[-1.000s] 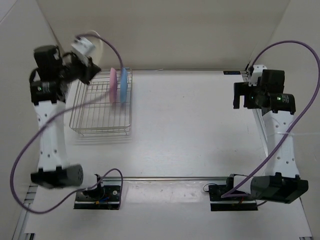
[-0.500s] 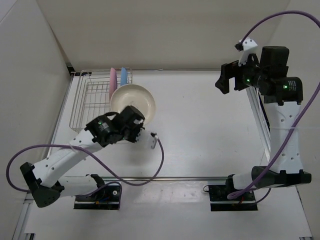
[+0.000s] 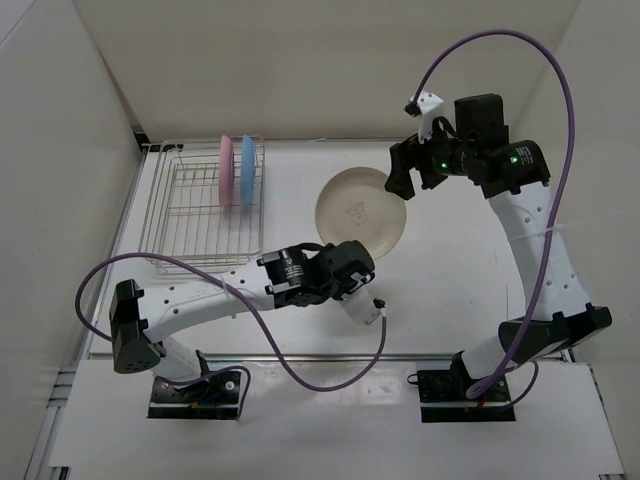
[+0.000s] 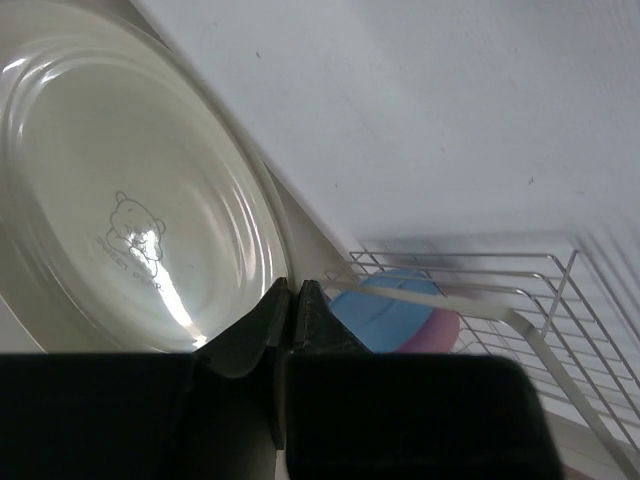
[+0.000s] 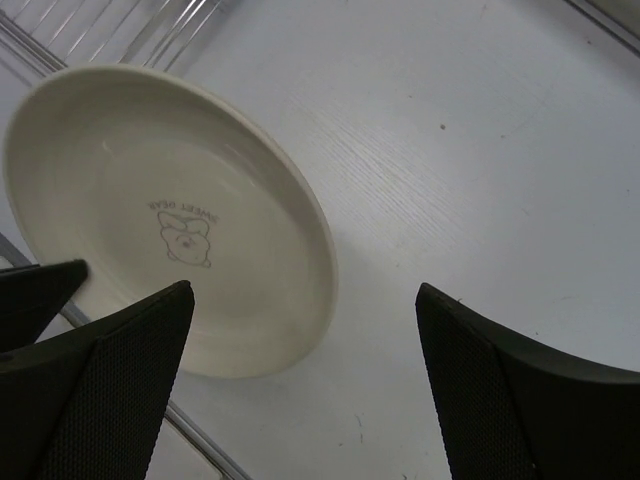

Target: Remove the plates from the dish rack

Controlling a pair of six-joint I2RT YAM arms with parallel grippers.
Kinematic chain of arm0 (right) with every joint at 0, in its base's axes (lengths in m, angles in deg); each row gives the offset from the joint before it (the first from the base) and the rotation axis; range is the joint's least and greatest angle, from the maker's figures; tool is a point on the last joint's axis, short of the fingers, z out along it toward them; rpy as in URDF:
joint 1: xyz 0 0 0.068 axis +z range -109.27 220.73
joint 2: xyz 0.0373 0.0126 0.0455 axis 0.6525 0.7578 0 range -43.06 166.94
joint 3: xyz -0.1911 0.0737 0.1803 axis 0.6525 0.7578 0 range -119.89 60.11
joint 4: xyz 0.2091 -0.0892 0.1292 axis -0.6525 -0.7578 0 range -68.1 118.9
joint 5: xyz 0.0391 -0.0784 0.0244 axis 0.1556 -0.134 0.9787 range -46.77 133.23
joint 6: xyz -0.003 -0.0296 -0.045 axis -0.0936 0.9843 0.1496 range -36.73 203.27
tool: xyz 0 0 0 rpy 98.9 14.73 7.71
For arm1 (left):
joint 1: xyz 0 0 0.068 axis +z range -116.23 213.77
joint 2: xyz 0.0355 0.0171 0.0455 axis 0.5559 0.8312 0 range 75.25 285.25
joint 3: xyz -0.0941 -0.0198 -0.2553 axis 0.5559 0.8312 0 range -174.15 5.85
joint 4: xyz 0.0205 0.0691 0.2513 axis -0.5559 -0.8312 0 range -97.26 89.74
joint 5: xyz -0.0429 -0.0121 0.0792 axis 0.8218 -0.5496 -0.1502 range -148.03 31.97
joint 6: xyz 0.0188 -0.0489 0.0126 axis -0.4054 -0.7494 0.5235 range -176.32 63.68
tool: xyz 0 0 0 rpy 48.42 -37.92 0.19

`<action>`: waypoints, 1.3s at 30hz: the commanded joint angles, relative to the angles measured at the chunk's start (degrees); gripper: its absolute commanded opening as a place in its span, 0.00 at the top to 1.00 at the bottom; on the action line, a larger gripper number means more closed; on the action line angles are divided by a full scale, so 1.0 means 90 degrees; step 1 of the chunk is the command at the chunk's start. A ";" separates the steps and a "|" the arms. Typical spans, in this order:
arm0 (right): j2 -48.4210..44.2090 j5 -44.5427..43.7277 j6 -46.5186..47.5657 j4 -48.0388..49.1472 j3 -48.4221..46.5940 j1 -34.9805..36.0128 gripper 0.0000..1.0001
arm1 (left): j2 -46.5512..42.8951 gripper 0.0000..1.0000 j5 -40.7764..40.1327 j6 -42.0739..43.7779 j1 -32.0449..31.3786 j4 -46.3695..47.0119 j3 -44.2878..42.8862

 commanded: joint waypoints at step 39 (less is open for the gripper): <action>0.1056 -0.2113 -0.1214 0.2409 0.1870 -0.1038 1.00 | -0.0185 0.00 -0.0365 -0.1384 0.1125 0.1688 -0.0812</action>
